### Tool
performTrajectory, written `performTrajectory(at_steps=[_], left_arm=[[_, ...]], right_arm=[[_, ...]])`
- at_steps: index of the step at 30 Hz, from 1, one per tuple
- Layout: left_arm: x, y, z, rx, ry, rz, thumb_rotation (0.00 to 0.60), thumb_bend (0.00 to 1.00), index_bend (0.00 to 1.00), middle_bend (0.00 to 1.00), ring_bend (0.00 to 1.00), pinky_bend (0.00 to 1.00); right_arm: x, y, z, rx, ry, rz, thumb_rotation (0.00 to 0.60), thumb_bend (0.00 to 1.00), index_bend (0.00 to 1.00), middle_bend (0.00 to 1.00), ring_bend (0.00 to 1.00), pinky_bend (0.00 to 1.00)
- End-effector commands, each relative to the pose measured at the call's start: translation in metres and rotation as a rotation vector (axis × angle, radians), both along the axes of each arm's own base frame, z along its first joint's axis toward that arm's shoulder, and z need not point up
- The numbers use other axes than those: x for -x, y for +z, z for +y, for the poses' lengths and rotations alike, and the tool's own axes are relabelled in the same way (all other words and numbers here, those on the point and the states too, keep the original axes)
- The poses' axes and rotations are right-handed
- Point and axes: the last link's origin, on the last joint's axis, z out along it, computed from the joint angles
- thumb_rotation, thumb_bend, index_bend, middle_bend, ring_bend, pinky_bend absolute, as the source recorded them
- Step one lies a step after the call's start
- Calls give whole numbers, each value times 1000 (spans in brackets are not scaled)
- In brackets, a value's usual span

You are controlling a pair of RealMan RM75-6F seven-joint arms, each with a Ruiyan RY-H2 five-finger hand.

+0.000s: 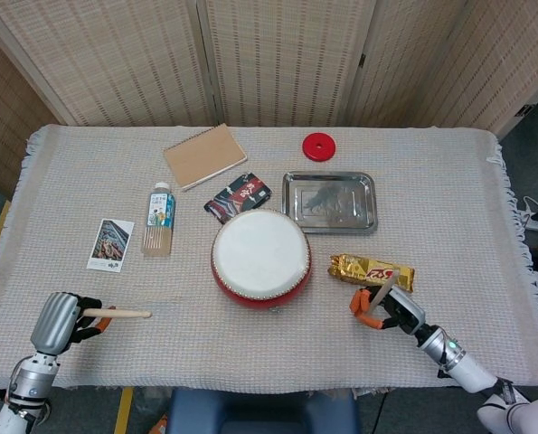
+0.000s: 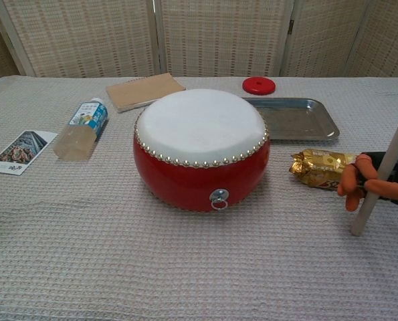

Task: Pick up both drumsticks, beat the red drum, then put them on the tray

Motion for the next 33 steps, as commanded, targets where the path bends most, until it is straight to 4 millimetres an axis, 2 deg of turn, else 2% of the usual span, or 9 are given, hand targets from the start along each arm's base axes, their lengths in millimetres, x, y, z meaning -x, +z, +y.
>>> performTrajectory(at_steps=[1,9,15,21,24,27,30,33], left_arm=[[0,0,0,1,1,-1,600,413,1000,1000,1000,1000],[1,-1,-1,6,-3,-2,600,413,1000,1000,1000,1000],[1,-2,0,7,-5,-4,600,413,1000,1000,1000,1000],[3,-2,0,10,-2,-7,600,413,1000,1000,1000,1000],[4,-3,0,9,0,-7,600,412,1000,1000,1000,1000],[6,-2,1,6,2,-6,600,412,1000,1000,1000,1000],[7,-2,2,8,4,-6,600,412,1000,1000,1000,1000],[10,-2,3,11,10,-4,600,413,1000,1000,1000,1000]], right_arm=[[-2,-6,0,-5,-2,10,598,206,735,578,473,531],[-12,-24,-2,-26,22,62,599,153,887,759,634,659],[-17,-32,-2,-40,40,97,600,141,975,837,710,711],[-20,-34,-1,-38,42,107,600,149,1000,899,776,753],[-24,-35,-2,-19,54,113,600,207,1000,956,837,785],[-27,-36,-3,-8,79,136,600,344,1000,998,919,840],[-33,-34,-6,11,109,154,600,500,1000,1000,990,923],[-38,-31,-10,47,161,216,600,608,1000,1000,1000,993]])
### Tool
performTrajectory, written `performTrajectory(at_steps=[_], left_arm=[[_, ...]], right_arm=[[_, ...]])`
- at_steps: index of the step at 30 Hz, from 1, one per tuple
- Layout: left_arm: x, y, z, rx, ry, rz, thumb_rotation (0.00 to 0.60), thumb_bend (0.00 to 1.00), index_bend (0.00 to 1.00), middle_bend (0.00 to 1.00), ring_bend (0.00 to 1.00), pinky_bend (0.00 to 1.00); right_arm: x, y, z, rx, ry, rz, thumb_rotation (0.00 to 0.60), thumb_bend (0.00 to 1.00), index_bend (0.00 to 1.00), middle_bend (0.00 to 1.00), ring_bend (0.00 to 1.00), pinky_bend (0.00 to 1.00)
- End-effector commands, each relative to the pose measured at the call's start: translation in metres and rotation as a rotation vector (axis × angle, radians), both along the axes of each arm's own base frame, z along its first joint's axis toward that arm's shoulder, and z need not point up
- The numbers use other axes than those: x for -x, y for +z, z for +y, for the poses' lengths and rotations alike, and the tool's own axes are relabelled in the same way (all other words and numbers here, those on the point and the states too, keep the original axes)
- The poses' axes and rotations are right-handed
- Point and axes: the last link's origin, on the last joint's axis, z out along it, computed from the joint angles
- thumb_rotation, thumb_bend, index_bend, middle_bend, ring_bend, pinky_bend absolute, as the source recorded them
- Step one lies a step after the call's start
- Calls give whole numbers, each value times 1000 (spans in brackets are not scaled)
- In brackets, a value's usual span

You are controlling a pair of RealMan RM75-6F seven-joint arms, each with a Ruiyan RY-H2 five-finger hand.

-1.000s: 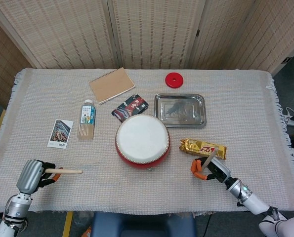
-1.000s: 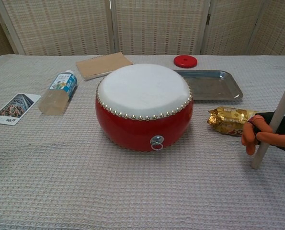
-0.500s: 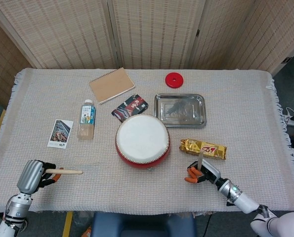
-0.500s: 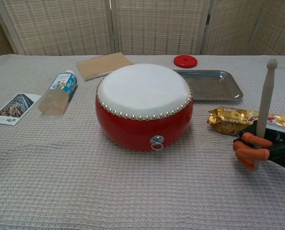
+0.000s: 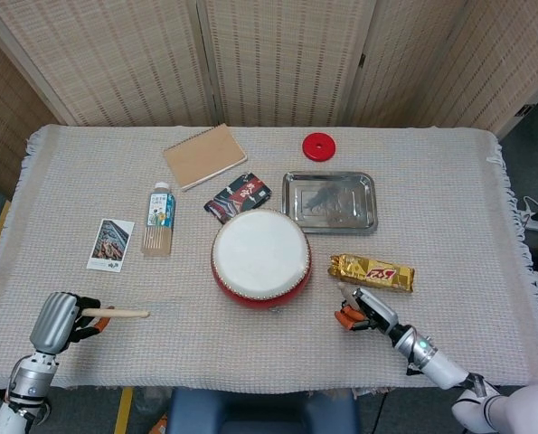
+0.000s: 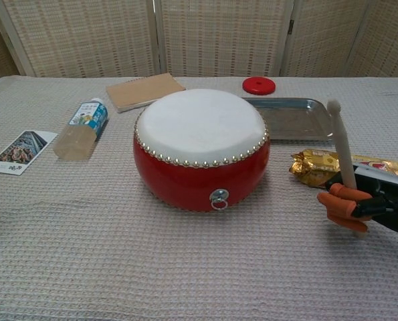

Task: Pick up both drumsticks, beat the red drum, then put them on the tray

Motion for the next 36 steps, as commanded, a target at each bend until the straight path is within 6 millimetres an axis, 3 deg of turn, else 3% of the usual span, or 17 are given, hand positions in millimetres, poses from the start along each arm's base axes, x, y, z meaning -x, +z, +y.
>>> performTrajectory(at_steps=[1,7,13,17,22,28,32,36], left_arm=[[2,0,1,5,7,-2,600,413,1000,1000,1000,1000],[6,1,5,11,4,8,600,412,1000,1000,1000,1000],[-1,7,15,6,-51,65,600,414,1000,1000,1000,1000],[-16,13,35,-10,-109,112,600,414,1000,1000,1000,1000],[-41,11,67,11,-143,175,600,413,1000,1000,1000,1000],[-72,-4,96,86,-148,244,600,413,1000,1000,1000,1000],[-82,-14,114,125,-105,359,600,423,1000,1000,1000,1000],[-91,-18,124,146,-44,376,600,428,1000,1000,1000,1000]], right_arm=[[-8,4,-6,40,69,81,600,636,1000,1000,1000,1000],[-22,28,-10,95,241,398,600,746,1000,1000,1000,1000],[-56,90,-11,198,384,704,600,748,1000,1000,1000,1000],[-85,130,-26,307,405,834,600,749,1000,1000,1000,1000],[-118,154,-56,360,416,965,600,746,1000,1000,1000,1000],[-152,157,-92,407,437,1086,600,746,1000,1000,1000,1000],[-169,146,-111,397,417,1153,600,746,1000,1000,1000,1000],[-174,130,-126,376,408,1249,600,746,1000,1000,1000,1000]])
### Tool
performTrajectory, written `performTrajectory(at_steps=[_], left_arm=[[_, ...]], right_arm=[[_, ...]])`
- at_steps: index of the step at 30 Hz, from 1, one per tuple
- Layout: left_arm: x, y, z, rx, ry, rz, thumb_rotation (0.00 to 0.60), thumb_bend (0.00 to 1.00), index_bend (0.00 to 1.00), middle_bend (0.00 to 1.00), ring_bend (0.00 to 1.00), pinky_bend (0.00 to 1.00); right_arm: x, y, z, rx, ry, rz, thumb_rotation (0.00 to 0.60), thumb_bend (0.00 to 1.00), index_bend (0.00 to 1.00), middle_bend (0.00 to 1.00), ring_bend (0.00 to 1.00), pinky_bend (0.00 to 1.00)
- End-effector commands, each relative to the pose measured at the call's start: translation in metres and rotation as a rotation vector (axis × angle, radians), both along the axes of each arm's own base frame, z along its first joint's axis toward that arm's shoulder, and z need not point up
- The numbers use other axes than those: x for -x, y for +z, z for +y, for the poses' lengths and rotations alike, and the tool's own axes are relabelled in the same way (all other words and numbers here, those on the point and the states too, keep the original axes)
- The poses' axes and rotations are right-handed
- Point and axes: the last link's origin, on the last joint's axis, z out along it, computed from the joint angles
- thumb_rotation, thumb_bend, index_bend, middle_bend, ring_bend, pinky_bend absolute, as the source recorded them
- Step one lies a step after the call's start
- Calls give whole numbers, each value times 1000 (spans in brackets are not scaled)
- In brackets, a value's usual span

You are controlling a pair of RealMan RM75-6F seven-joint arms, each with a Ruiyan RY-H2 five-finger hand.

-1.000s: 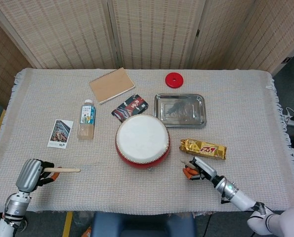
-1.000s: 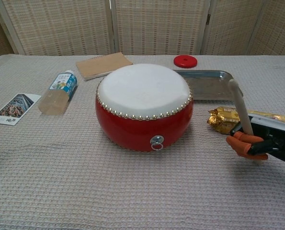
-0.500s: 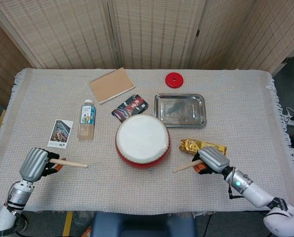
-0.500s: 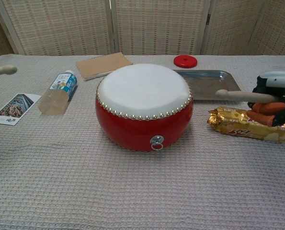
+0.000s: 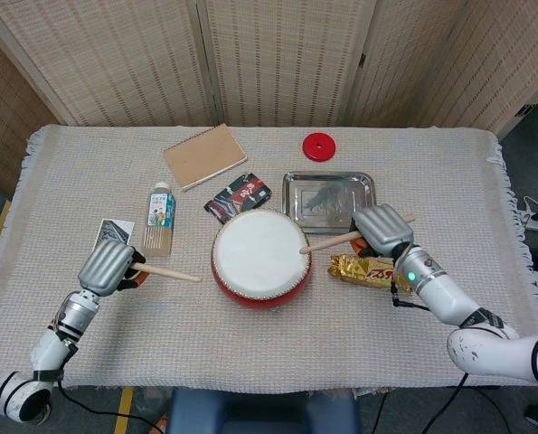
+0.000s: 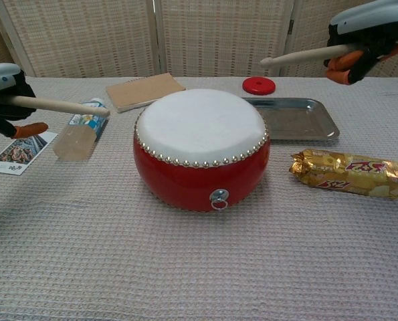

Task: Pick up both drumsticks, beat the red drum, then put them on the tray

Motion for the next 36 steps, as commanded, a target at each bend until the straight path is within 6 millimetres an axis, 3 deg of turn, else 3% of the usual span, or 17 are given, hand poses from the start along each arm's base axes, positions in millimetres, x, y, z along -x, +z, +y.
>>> performTrajectory(at_steps=[1,8,13,16,20,23,26,28,36], left_arm=[[-21,-6,17,22,54,19,600,428,1000,1000,1000,1000],[-44,-7,20,10,68,-1,600,430,1000,1000,1000,1000],[-61,-13,23,24,60,-2,600,430,1000,1000,1000,1000],[-68,-23,26,21,48,24,600,430,1000,1000,1000,1000],[-71,-44,27,12,43,82,600,430,1000,1000,1000,1000],[-69,-62,28,20,45,137,600,430,1000,1000,1000,1000],[-66,-72,28,13,41,198,600,430,1000,1000,1000,1000],[-66,-69,29,-8,43,207,600,430,1000,1000,1000,1000],[-78,-24,27,-98,56,41,600,430,1000,1000,1000,1000]], right_arm=[[-24,-22,-23,-1,18,134,600,746,1000,1000,1000,1000],[-21,-59,-36,17,-16,310,600,746,1000,1000,1000,1000],[-21,-71,-40,20,-32,370,600,746,1000,1000,1000,1000],[-33,-66,-41,47,-13,331,600,746,1000,1000,1000,1000],[-54,-43,-34,59,-2,159,600,746,1000,1000,1000,1000],[-58,-31,-29,55,8,111,600,746,1000,1000,1000,1000],[-52,-31,-27,47,16,139,600,746,1000,1000,1000,1000],[-46,-36,-26,38,16,174,600,746,1000,1000,1000,1000],[-21,-72,-28,-5,-13,344,600,746,1000,1000,1000,1000]])
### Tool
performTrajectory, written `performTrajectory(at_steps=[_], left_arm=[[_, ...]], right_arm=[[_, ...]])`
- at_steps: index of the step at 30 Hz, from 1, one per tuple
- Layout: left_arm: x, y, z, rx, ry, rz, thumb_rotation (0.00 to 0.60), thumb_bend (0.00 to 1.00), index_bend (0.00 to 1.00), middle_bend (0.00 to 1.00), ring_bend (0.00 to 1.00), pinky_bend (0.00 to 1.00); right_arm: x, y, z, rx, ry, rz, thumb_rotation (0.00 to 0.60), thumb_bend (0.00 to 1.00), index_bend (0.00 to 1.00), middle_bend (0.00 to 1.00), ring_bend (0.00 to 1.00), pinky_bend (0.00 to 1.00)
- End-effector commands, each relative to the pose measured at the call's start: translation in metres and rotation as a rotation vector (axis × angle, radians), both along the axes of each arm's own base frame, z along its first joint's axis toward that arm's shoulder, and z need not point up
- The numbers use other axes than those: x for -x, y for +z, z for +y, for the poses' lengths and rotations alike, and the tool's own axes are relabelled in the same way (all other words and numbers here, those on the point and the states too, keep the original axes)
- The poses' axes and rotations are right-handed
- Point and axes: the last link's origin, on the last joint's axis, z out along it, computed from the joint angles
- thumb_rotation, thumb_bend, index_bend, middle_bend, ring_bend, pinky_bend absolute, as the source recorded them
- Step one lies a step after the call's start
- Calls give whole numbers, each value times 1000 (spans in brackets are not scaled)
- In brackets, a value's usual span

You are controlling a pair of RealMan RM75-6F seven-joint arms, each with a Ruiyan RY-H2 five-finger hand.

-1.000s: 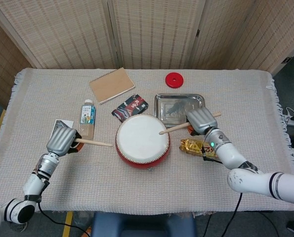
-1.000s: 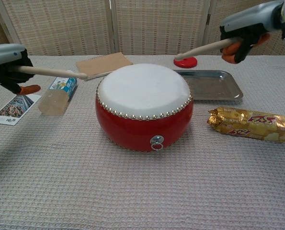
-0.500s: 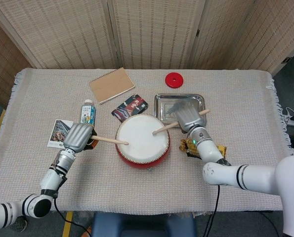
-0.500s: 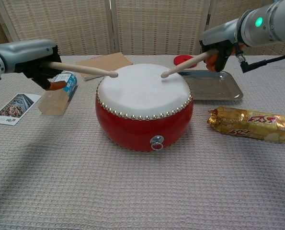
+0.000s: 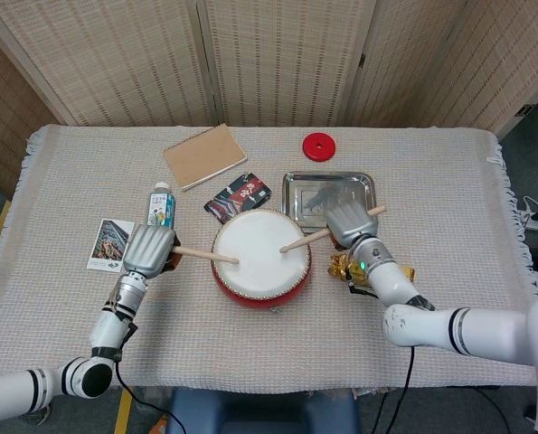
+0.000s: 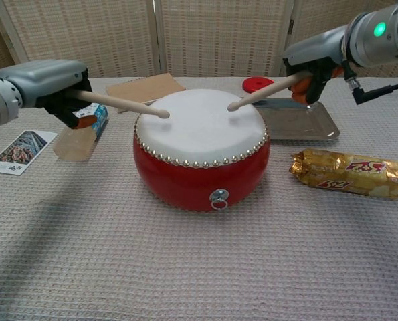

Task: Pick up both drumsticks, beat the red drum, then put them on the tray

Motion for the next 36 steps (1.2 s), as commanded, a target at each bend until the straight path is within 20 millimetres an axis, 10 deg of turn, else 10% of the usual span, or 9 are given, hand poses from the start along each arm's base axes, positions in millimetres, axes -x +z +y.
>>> performTrajectory(at_steps=[1,11,23,36], left_arm=[[-5,18,-2,-24,-5,-63,600,430,1000,1000,1000,1000],[8,-29,-5,69,2,107,600,430,1000,1000,1000,1000],[-4,20,-3,-74,-25,8,600,430,1000,1000,1000,1000],[13,-25,-4,26,39,85,600,430,1000,1000,1000,1000]], right_arm=[[6,-12,-2,-6,-8,63,600,746,1000,1000,1000,1000],[-41,34,8,59,74,-207,600,746,1000,1000,1000,1000],[-1,-14,1,8,18,30,600,746,1000,1000,1000,1000],[-33,36,10,37,57,-203,600,746,1000,1000,1000,1000]])
